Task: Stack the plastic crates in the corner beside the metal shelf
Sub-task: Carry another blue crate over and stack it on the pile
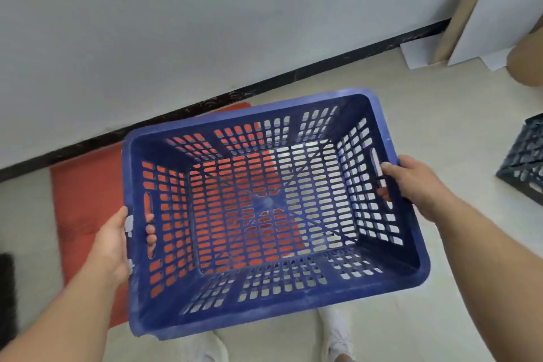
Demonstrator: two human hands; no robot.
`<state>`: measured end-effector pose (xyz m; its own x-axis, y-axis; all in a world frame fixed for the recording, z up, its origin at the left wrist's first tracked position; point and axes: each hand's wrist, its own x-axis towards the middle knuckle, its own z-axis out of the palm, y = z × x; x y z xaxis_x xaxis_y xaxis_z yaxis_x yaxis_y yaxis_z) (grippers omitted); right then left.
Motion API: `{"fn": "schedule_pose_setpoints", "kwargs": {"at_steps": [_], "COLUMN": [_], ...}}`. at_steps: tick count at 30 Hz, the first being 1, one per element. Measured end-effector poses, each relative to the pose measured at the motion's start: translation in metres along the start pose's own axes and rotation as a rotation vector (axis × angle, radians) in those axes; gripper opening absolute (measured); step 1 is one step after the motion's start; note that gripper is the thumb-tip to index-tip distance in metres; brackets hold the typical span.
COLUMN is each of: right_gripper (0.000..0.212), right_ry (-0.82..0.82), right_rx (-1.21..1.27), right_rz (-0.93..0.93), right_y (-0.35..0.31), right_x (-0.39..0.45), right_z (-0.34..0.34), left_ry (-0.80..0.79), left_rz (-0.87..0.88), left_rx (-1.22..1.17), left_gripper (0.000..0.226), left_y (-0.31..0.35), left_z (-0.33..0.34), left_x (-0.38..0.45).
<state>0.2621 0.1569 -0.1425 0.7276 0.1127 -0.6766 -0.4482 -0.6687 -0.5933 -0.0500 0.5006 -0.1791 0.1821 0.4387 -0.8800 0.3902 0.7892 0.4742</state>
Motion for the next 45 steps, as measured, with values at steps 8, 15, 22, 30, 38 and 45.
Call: {"fn": "schedule_pose_setpoints", "kwargs": {"at_steps": [8, 15, 22, 30, 38, 45], "right_gripper": [0.027, 0.026, 0.037, 0.04, 0.039, 0.034], "right_ry": [-0.115, -0.099, -0.168, -0.153, -0.063, -0.042], "right_rx": [-0.017, -0.068, -0.024, 0.092, 0.089, 0.067], "right_rz": [-0.035, -0.044, -0.003, 0.089, 0.037, 0.005], "right_y": [-0.017, -0.028, -0.021, -0.026, -0.014, -0.015], "right_x": [0.02, 0.051, 0.054, 0.053, 0.06, 0.059], "right_z": [0.173, 0.272, 0.293, 0.301, 0.306, 0.307], "left_ry": [0.178, 0.203, 0.087, 0.188, 0.33, 0.384], "left_rz": [0.074, 0.088, 0.063, 0.132, 0.208, 0.16], "left_rx": [0.016, -0.002, 0.105, 0.071, 0.036, 0.067], "left_gripper": [0.049, 0.045, 0.047, 0.047, 0.049, 0.054], "left_y": [0.029, 0.048, 0.037, 0.031, 0.016, 0.011], "left_z": [-0.134, -0.193, -0.221, -0.215, -0.214, -0.217], "left_x": [0.056, 0.135, 0.169, 0.176, 0.19, 0.197]}}
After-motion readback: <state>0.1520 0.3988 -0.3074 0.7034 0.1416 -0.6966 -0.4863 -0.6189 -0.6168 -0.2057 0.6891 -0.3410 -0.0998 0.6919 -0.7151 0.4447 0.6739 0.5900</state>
